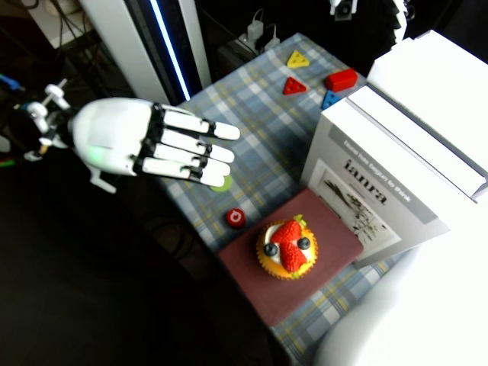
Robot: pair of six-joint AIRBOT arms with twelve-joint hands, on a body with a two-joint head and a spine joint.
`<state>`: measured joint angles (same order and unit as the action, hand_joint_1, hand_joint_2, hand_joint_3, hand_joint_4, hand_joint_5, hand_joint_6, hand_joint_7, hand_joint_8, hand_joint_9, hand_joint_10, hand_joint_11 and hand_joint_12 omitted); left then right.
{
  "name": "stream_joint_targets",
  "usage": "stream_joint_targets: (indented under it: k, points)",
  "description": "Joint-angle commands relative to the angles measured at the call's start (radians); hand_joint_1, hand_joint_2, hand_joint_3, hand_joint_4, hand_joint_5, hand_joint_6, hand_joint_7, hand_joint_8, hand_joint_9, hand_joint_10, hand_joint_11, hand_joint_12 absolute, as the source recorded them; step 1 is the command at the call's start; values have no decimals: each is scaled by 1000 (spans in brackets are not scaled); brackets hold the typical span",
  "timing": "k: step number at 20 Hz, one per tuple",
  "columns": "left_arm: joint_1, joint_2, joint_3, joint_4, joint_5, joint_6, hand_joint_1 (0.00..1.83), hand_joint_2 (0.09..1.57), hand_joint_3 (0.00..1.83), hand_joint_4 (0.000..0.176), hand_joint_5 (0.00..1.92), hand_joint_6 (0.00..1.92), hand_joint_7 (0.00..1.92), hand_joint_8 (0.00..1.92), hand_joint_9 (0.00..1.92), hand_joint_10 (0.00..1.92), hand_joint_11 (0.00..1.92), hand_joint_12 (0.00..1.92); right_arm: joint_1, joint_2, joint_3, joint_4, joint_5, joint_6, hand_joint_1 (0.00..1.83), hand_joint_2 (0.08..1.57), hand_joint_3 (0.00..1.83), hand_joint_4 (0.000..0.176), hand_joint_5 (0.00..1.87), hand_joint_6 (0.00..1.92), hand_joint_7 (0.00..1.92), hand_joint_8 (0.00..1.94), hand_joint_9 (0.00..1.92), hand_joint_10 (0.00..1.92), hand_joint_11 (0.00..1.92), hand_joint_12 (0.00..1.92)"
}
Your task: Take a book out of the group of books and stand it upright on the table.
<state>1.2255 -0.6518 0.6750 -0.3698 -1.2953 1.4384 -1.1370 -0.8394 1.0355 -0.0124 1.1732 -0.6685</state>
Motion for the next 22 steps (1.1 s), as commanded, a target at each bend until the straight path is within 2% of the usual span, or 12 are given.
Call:
stream_joint_targets:
  k: [1, 4, 6, 7, 8, 9, 10, 11, 13, 16, 19, 22]
  points:
    - [-7, 0, 5, 10, -126, -7, 0, 1260, 6, 176, 99, 4, 75, 2, 10, 2, 0, 58, 17, 1, 7, 21, 107, 2, 92, 1231, 8, 35, 360, 8, 126, 1, 173, 9, 32, 609]
    - [-7, -6, 6, 2, -130, -7, 0, 1259, 1, 176, 122, 7, 56, 1, 0, 0, 0, 0, 48, -8, 18, 20, 97, -4, 75, 1237, 4, 42, 355, 2, 117, 1, 141, 7, 5, 539]
    - [-6, -10, 9, -9, -130, -7, 0, 1270, 5, 176, 119, 4, 51, 0, 0, 0, 0, 0, 110, -18, 23, 17, 98, -50, 57, 1248, 4, 56, 345, 0, 141, 6, 146, 7, 0, 510]
    - [-5, -10, 10, -12, -131, -7, 0, 1274, 6, 176, 117, 3, 37, 0, 0, 0, 0, 0, 138, -25, 27, 16, 98, -66, 47, 1248, 2, 93, 328, 1, 139, 2, 134, 2, 0, 459]
    - [-4, -10, 10, -13, -131, -7, 0, 1285, 10, 176, 122, 4, 31, 0, 0, 0, 0, 0, 167, -36, 38, 13, 98, -73, 71, 1245, 0, 114, 332, 3, 150, 4, 136, 2, 0, 438]
    - [-2, -10, 9, -13, -133, -7, 0, 1286, 9, 176, 124, 5, 23, 0, 0, 0, 0, 0, 201, -52, 55, 8, 96, -73, 43, 1239, 0, 127, 321, 2, 149, 2, 114, 1, 0, 367]
    - [0, -10, 9, -13, -133, -9, 0, 1284, 7, 176, 116, 1, 19, 0, 0, 0, 0, 0, 240, -68, 73, 4, 89, -73, 8, 1226, 0, 129, 282, 5, 107, 7, 43, 8, 0, 162]
    - [1, -11, 10, -13, -133, -9, 0, 1282, 5, 176, 98, 0, 6, 0, 0, 0, 0, 0, 269, -79, 86, 3, 86, -73, 1, 1205, 0, 134, 261, 1, 88, 2, 19, 3, 0, 87]
    - [2, -14, 12, -14, -132, -11, 0, 1285, 6, 176, 94, 0, 1, 0, 0, 0, 0, 0, 322, -93, 106, -5, 85, -73, 0, 1137, 0, 172, 208, 0, 56, 0, 2, 0, 1, 70]
    - [2, -17, 18, -14, -126, -25, 0, 1285, 4, 176, 97, 1, 0, 0, 0, 0, 0, 0, 409, -122, 138, -29, 54, -73, 0, 1040, 0, 176, 86, 1, 0, 0, 0, 0, 0, 3]
    - [2, -18, 19, -13, -120, -25, 0, 1290, 5, 176, 86, 4, 0, 0, 0, 0, 0, 0, 504, -153, 170, -97, -58, -83, 0, 1022, 0, 176, 113, 12, 0, 0, 0, 0, 10, 5]
    - [2, -18, 20, -9, -121, -25, 0, 1295, 6, 176, 99, 8, 0, 0, 0, 0, 0, 0, 597, -187, 198, -164, -199, -123, 0, 1012, 0, 176, 207, 9, 0, 0, 38, 15, 220, 117]
